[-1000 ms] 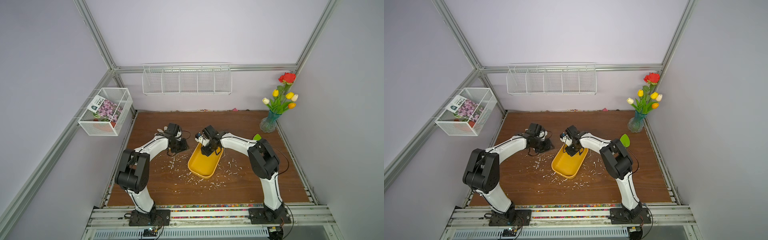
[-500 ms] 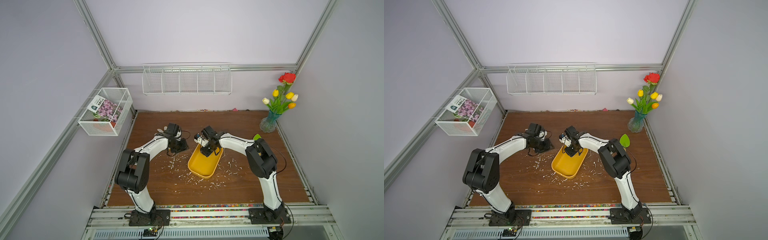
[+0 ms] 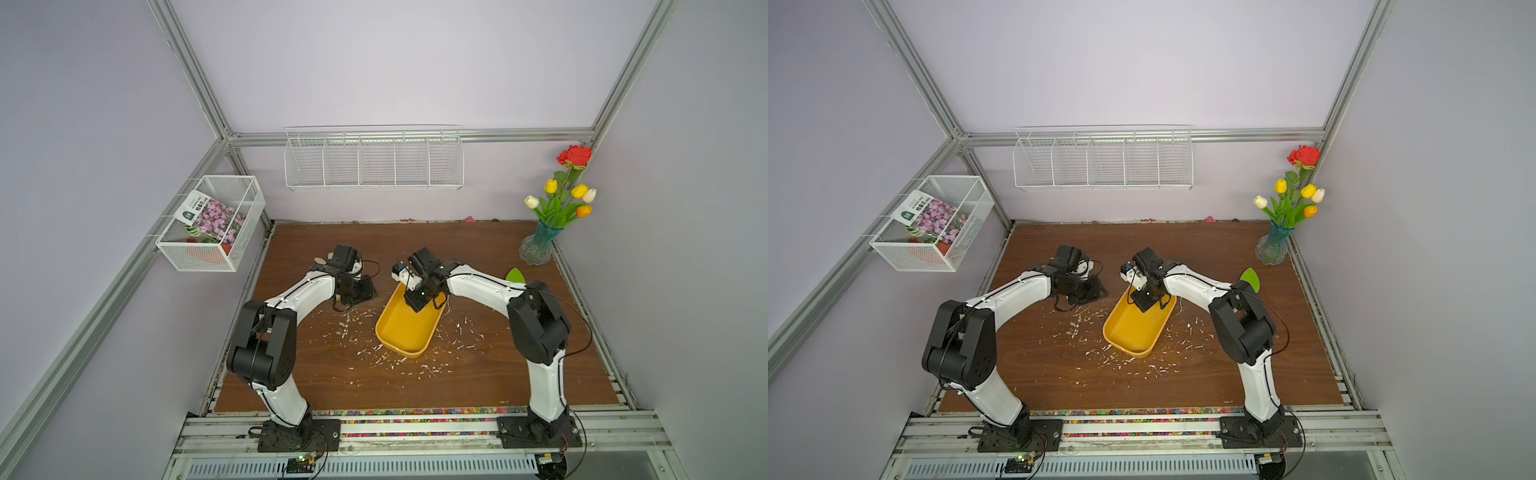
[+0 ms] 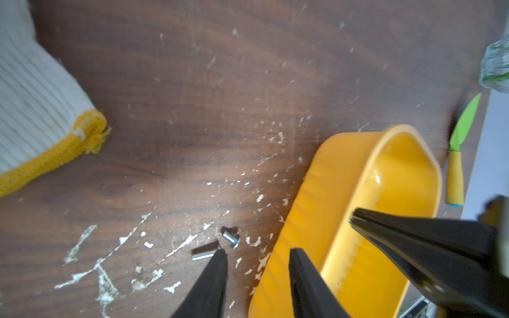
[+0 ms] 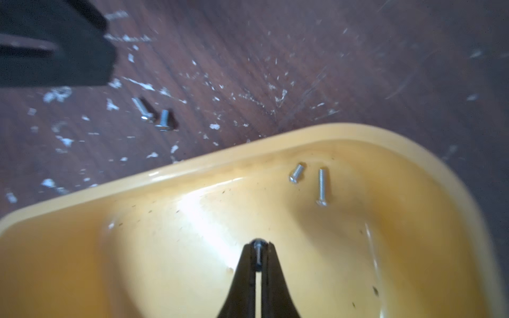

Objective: Take out the screws from the storage box
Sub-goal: Pick up the screw from the storage box, then place the screw at the center of the board.

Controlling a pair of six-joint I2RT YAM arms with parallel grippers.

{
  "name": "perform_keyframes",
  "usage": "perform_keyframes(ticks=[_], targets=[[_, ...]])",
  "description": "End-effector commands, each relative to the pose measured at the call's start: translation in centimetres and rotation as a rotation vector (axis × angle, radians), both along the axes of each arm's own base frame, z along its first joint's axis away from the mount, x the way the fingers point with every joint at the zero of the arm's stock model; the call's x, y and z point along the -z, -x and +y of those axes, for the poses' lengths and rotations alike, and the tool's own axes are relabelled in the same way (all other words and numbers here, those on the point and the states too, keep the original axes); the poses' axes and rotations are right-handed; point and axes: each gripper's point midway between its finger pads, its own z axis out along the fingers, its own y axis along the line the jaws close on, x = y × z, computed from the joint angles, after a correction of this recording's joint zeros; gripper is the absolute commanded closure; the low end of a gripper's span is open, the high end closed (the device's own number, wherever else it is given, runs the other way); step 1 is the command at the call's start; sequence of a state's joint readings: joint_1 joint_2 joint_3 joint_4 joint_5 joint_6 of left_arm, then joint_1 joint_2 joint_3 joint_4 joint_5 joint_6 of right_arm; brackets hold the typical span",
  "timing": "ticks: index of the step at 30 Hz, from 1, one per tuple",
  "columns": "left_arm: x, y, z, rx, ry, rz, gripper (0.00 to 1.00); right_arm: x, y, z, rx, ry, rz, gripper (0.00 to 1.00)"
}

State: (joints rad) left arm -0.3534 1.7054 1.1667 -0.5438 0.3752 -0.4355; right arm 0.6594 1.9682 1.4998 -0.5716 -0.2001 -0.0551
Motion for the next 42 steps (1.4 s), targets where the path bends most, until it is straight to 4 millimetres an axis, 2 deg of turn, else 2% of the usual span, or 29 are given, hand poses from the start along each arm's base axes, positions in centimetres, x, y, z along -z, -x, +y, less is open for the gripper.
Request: perform_keyframes(ticks=[1,5,8,10,13,17,20,23,27,33,40,42], targets=[[-4.7,-1.4,-1.2,0.036,0.081,-0.112,0.58,-4.1,0.9,-1.8,0.065,-0.061,-0.019,1.0],[-7.7,-1.4,-3.1,0.102,0.13,-0.212,0.56,-5.5,2.8,-5.3,0.14,-0.053,-0.01,1.0],[-9.8,-0.6,-5.4,0.201,0.135,-0.305,0.55,-5.1,4.1,-8.2,0.206,-0.037,0.008,1.0],[-10.3,0.0,-6.7,0.255,0.113,-0.339,0.54,-4.5,4.9,-9.8,0.247,-0.034,0.018,1.0],[-9.4,0.4,-7.8,0.29,0.1,-0.33,0.53,-2.9,5.8,-11.6,0.309,-0.011,0.022,1.0],[-8.0,1.5,-9.6,0.373,0.052,-0.345,0.56,-0.9,6.4,-12.4,0.348,0.011,0.031,1.0],[-6.1,2.6,-11.0,0.452,-0.023,-0.334,0.58,1.4,6.9,-12.9,0.364,0.054,0.072,1.0],[-4.0,3.1,-11.8,0.48,-0.077,-0.312,0.58,2.8,7.2,-13.1,0.37,0.078,0.1,1.0],[-2.7,3.2,-12.2,0.475,-0.088,-0.303,0.56,3.3,6.9,-13.1,0.387,0.094,0.093,1.0],[-1.1,2.9,-12.1,0.467,-0.132,-0.278,0.54,5.3,7.5,-13.0,0.432,0.128,0.15,1.0],[0.7,2.6,-12.4,0.486,-0.244,-0.261,0.53,6.8,7.5,-13.1,0.445,0.174,0.167,1.0],[1.1,2.5,-12.3,0.482,-0.266,-0.255,0.53,6.9,7.4,-13.0,0.446,0.181,0.16,0.97]])
